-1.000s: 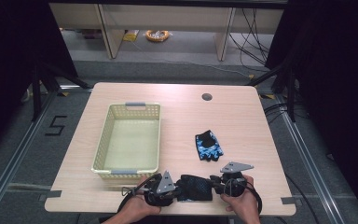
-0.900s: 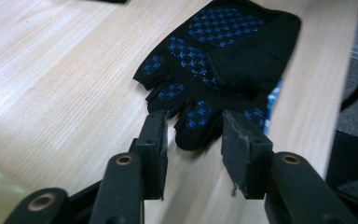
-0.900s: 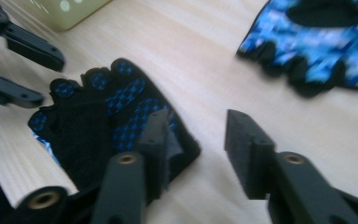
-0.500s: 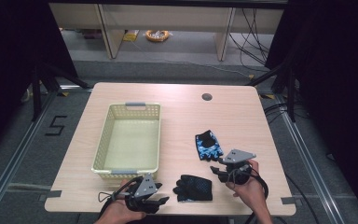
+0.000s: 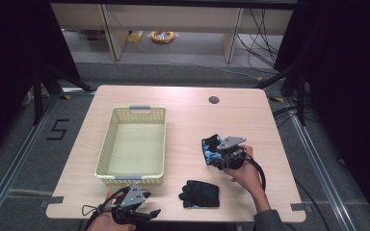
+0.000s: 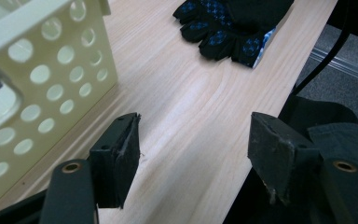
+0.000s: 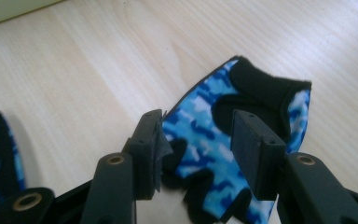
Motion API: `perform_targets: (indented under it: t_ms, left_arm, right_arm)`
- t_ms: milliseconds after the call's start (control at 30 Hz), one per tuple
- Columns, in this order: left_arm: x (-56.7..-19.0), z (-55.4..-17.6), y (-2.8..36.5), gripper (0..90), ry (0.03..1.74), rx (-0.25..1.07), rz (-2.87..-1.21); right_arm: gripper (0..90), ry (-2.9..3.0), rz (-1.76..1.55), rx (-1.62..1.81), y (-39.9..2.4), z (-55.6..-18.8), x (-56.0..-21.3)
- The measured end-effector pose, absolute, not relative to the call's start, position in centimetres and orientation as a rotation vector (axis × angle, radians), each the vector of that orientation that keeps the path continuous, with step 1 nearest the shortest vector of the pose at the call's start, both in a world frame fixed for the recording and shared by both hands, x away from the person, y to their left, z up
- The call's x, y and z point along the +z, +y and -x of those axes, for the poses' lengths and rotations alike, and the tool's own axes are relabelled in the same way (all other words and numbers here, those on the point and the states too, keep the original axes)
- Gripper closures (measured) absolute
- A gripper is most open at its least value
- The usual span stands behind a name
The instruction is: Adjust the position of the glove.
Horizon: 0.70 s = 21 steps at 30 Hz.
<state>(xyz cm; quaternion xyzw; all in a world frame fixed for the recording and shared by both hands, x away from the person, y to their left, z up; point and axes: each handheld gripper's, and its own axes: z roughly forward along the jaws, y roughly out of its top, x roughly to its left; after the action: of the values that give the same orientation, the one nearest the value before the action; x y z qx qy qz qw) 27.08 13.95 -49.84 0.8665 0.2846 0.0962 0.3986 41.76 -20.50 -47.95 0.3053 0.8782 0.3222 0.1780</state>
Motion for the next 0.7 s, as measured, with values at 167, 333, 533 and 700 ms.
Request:
perform_targets:
  t_ms: [167,333,533,700]
  left_arm:
    - [-49.8,-27.1,14.0,33.8,0.710,0.241,-2.185]
    - [-50.2,-27.1,13.9,33.6,0.723,0.240,-2.199]
    - [-50.2,-27.2,13.9,32.1,0.679,0.261,-2.216]
    - [-50.3,-27.3,13.8,31.3,0.681,0.258,-2.211]
  right_arm:
    - [57.9,2.490,-0.851,0.908,-20.2,-43.4,-48.1]
    - [58.9,2.503,-0.856,0.914,-20.1,-44.3,-48.7]
    - [59.7,2.553,-0.886,0.882,-19.6,-44.9,-49.7]
    - [63.2,2.561,-0.899,0.916,-19.6,-45.1,-50.3]
